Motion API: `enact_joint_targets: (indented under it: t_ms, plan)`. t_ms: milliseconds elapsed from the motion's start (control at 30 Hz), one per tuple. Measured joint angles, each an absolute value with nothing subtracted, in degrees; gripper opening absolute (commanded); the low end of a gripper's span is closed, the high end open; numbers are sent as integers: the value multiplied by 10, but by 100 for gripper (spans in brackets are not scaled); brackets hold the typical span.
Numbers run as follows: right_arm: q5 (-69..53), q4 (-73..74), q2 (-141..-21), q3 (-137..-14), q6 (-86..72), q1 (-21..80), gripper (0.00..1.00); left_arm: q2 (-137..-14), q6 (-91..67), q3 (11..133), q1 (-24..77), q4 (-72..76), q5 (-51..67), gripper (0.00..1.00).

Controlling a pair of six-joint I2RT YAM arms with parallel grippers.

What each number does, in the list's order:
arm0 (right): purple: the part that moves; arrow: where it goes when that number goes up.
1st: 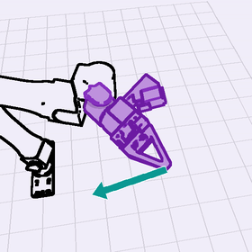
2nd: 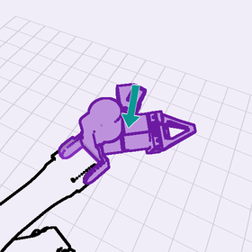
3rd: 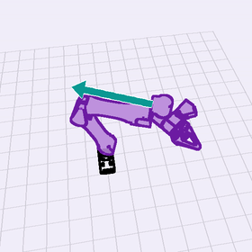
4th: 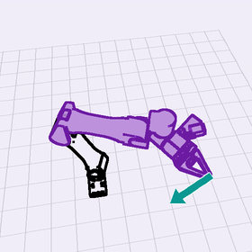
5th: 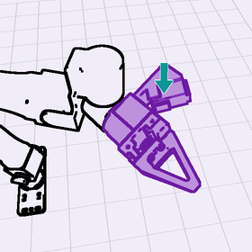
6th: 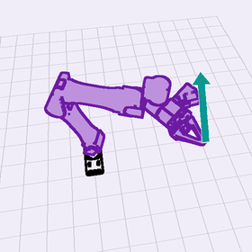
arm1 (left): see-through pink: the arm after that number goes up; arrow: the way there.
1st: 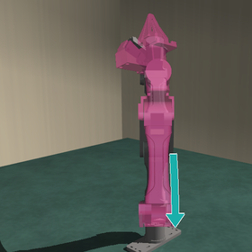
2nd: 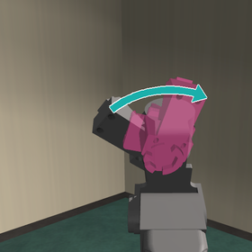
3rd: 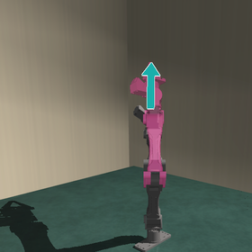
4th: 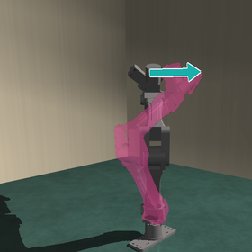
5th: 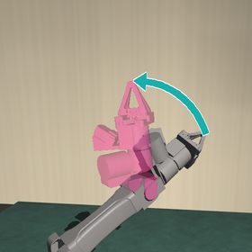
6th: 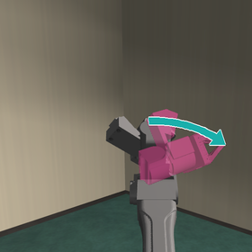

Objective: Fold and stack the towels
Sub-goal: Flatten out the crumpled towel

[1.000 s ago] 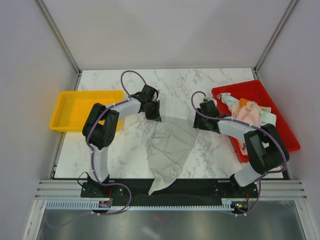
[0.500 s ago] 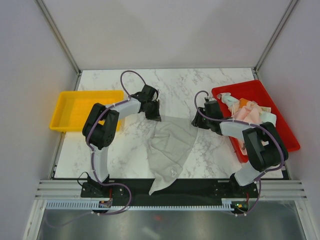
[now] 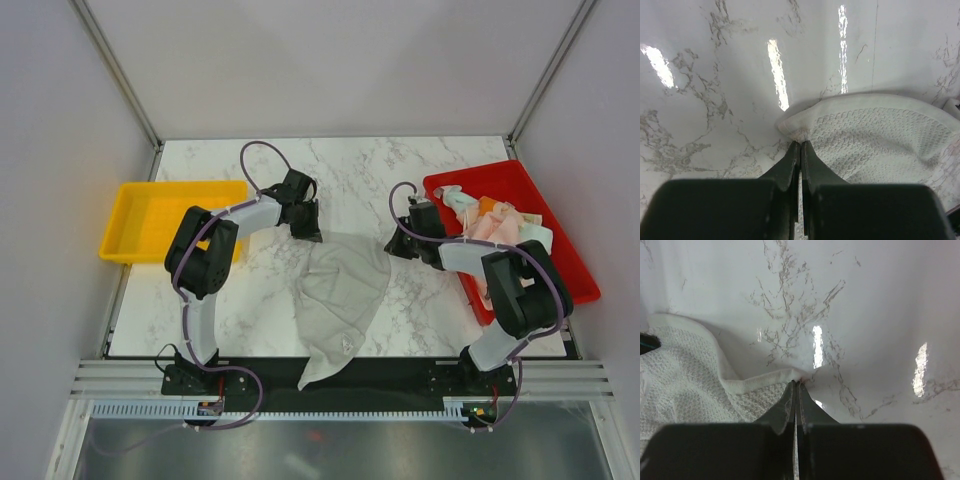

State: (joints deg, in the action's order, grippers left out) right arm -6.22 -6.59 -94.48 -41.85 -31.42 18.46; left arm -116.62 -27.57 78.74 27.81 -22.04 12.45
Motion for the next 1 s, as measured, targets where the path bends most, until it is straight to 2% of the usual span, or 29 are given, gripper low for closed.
enact_joint_targets:
  t_ms: [567,800,1000]
  plan:
    - [-81,-2,-817,-438,-295,185,0,-1105,-285,776,276,-254,86,2]
    - [-72,54,-780,-512,-269,185,0,-994,-284,781,275,-247,110,2]
    - [-76,72,-684,-579,-256,185,0,-872,-284,781,274,-208,159,2]
